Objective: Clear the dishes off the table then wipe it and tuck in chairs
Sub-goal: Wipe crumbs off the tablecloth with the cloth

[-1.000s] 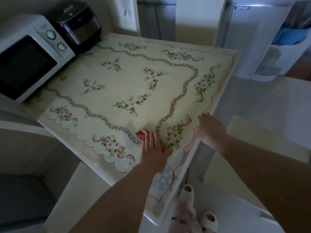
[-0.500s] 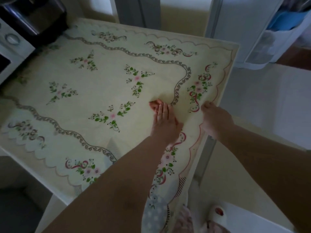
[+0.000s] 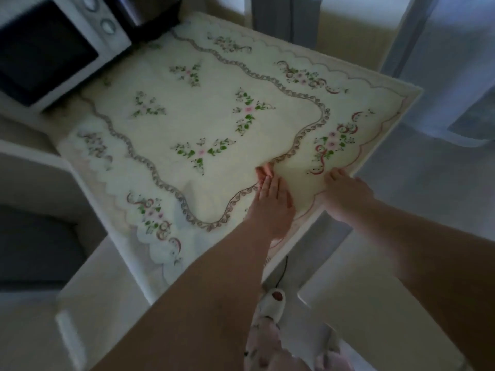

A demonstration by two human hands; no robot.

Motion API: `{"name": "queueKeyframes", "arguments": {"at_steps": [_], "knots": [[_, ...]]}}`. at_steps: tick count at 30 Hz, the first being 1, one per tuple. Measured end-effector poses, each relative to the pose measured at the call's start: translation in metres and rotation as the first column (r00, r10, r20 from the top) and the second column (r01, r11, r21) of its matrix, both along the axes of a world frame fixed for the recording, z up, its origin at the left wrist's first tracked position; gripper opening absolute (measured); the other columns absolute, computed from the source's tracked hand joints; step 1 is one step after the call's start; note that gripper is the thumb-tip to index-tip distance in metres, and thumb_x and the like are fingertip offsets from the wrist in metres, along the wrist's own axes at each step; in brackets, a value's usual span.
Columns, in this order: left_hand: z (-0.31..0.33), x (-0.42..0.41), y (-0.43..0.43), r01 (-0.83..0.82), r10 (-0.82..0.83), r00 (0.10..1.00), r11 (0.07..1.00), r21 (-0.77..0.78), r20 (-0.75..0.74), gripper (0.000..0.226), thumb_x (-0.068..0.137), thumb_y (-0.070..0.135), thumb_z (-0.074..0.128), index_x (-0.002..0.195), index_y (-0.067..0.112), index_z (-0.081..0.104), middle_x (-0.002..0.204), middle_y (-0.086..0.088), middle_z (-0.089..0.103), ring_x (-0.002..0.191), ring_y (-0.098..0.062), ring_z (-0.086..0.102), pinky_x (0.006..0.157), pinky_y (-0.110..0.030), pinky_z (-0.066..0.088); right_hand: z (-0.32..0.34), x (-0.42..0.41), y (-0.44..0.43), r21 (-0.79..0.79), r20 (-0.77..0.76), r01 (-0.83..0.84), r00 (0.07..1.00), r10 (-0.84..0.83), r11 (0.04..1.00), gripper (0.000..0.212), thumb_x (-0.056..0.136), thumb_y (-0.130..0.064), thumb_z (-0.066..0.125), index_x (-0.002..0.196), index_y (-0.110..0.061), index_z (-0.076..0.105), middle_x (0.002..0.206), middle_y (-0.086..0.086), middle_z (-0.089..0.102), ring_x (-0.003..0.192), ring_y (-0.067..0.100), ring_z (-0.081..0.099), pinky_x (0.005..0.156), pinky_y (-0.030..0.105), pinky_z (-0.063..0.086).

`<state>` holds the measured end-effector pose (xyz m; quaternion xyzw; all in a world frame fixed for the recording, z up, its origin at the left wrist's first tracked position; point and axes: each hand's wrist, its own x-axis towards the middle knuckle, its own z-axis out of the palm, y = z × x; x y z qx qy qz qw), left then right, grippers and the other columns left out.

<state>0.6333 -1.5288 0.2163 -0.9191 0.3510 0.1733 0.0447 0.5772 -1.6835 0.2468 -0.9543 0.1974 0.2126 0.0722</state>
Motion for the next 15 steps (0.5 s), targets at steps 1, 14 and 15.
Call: {"name": "queueKeyframes", "arguments": {"at_steps": [1, 14, 15], "knots": [[0.0, -0.01, 0.015, -0.066, 0.066, 0.998, 0.998, -0.007, 0.011, 0.063, 0.103, 0.035, 0.016, 0.151, -0.002, 0.0, 0.159, -0.02, -0.006, 0.148, -0.032, -0.008, 0.121, -0.043, -0.001, 0.001, -0.003, 0.005, -0.013, 0.029, -0.031, 0.999, 0.031, 0.999, 0.058, 0.095, -0.012, 0.033, 0.15, -0.005, 0.016, 0.157, 0.008, 0.018, 0.146, 0.021, 0.014, 0.116, 0.043, 0.021], [0.009, -0.129, 0.18, -0.794, 0.792, 0.606, 0.607, -0.016, -0.073, 0.073, 0.1, 0.046, 0.023, 0.152, 0.007, -0.009, 0.159, -0.012, -0.019, 0.146, -0.027, -0.019, 0.12, -0.04, -0.008, 0.012, -0.026, 0.071, 0.054, 0.085, -0.33, 0.942, 0.325, 0.942, 0.06, 0.093, -0.005, 0.03, 0.15, -0.004, 0.015, 0.158, 0.008, 0.014, 0.145, 0.024, 0.015, 0.118, 0.044, 0.02], [0.009, -0.129, 0.173, -0.817, 0.813, 0.576, 0.576, -0.025, -0.092, 0.074, 0.1, 0.046, 0.024, 0.152, 0.006, -0.01, 0.159, -0.012, -0.019, 0.146, -0.027, -0.019, 0.12, -0.04, -0.01, 0.013, -0.028, 0.07, 0.053, 0.084, -0.329, 0.942, 0.324, 0.943, 0.059, 0.093, -0.005, 0.03, 0.15, -0.004, 0.016, 0.158, 0.008, 0.014, 0.145, 0.024, 0.016, 0.118, 0.044, 0.02]]}}
